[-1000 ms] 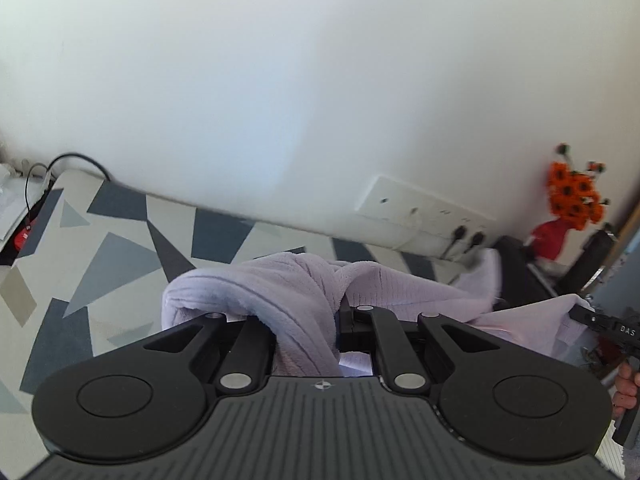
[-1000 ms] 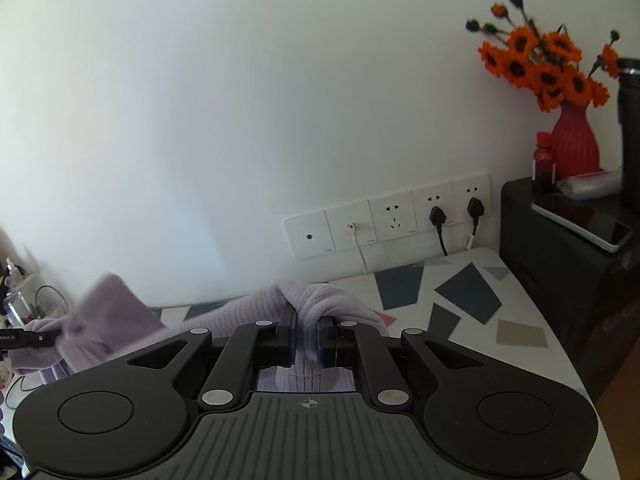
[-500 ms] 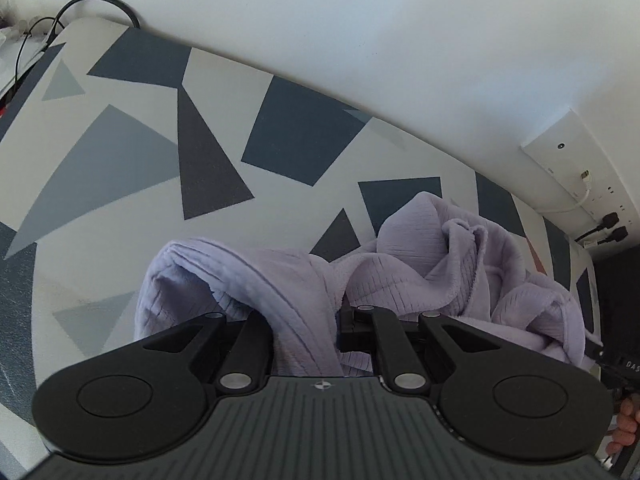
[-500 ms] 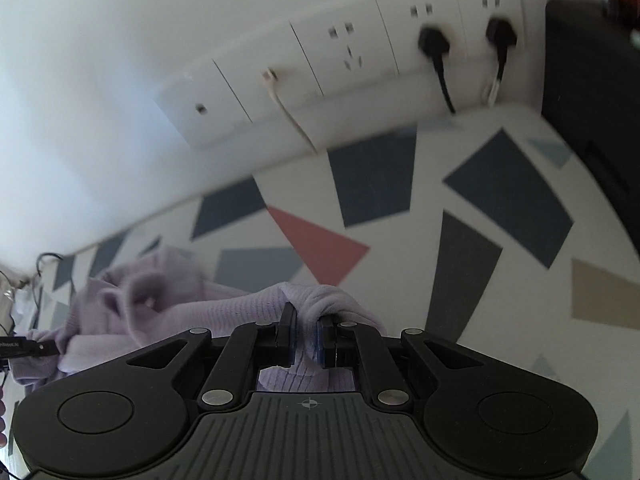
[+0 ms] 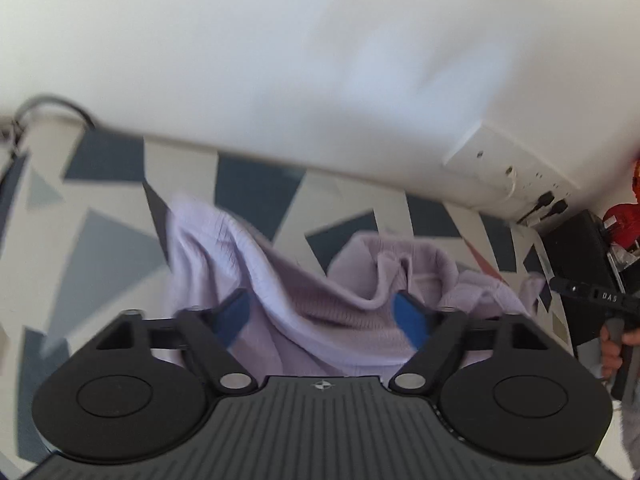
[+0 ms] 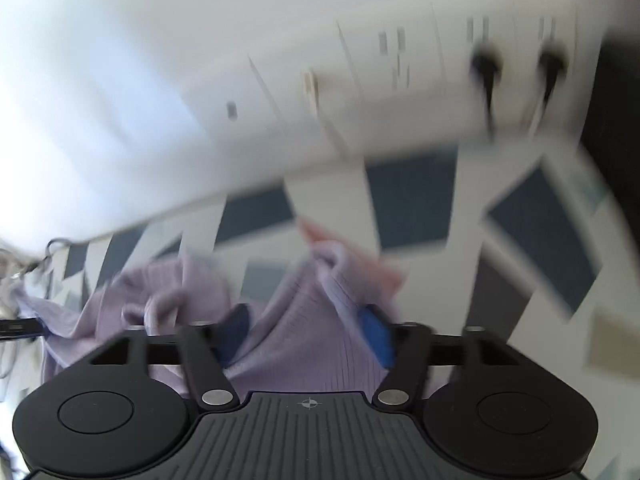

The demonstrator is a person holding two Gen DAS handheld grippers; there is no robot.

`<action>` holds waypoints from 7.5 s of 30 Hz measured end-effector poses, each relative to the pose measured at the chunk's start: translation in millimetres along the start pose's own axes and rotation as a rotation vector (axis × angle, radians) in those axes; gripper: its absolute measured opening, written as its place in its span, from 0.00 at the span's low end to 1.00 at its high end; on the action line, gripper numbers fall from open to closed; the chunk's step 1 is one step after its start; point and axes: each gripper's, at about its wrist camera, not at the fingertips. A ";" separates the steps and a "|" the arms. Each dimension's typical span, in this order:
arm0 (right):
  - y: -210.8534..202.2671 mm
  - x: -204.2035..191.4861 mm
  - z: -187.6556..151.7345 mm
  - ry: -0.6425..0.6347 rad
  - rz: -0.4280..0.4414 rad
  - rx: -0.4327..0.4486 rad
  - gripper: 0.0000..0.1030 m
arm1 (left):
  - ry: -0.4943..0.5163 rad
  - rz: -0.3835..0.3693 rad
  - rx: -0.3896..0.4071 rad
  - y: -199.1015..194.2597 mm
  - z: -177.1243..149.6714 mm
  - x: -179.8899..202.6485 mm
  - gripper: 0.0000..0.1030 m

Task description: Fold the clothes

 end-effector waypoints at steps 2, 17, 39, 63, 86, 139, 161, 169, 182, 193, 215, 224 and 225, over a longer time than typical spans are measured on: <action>-9.4 -11.0 11.5 -0.037 -0.008 0.048 0.63 | 0.024 -0.014 0.021 -10.1 0.2 -2.4 0.83; 129.4 -164.7 22.4 -0.075 0.377 -0.253 0.54 | -0.023 0.064 -0.053 -1.2 -86.1 -66.9 0.83; 54.0 -131.3 21.9 -0.094 0.053 -0.052 0.41 | -0.047 -0.016 -0.021 20.0 -93.2 -74.4 0.77; 82.0 -121.3 21.4 -0.181 0.152 -0.270 0.08 | -0.090 -0.028 -0.023 25.1 -103.3 -74.3 0.77; 50.4 -145.1 44.5 -0.461 0.411 -0.030 0.35 | -0.048 -0.040 0.082 -5.2 -73.5 -72.5 0.77; 11.1 20.7 -27.1 -0.012 -0.162 0.184 0.40 | 0.008 0.233 0.086 59.9 -63.0 -73.5 0.10; 79.4 -33.5 -33.3 -0.188 -0.118 0.068 0.03 | 0.026 0.345 0.091 73.7 -69.7 -62.5 0.11; 60.6 6.4 -16.0 -0.060 -0.235 0.146 0.02 | 0.040 0.361 0.097 76.9 -70.8 -63.3 0.12; 53.2 10.0 -17.6 0.167 -0.208 0.170 0.48 | -0.053 0.452 0.064 58.4 -64.5 -76.2 0.78; -27.3 -18.2 -62.3 0.123 -0.118 0.217 0.78 | -0.004 0.245 0.054 -2.5 -77.1 -21.8 0.90; -121.2 -76.0 -204.9 0.188 -0.362 0.152 0.99 | -0.189 -0.036 -0.070 -97.8 -215.7 -66.0 0.90; -141.9 -66.5 -235.0 0.228 -0.380 0.122 0.99 | -0.234 -0.049 -0.124 -98.6 -242.2 -64.8 0.91; -141.9 -64.3 -237.1 0.233 -0.378 0.117 0.99 | -0.245 -0.048 -0.124 -98.7 -244.0 -64.6 0.91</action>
Point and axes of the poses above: each gripper's, at about its wrist camera, not at the fingertips, and y roughly the way its jaws point, x to its right, z to its top, and after that the axes turned 10 degrees about -z, right-handed
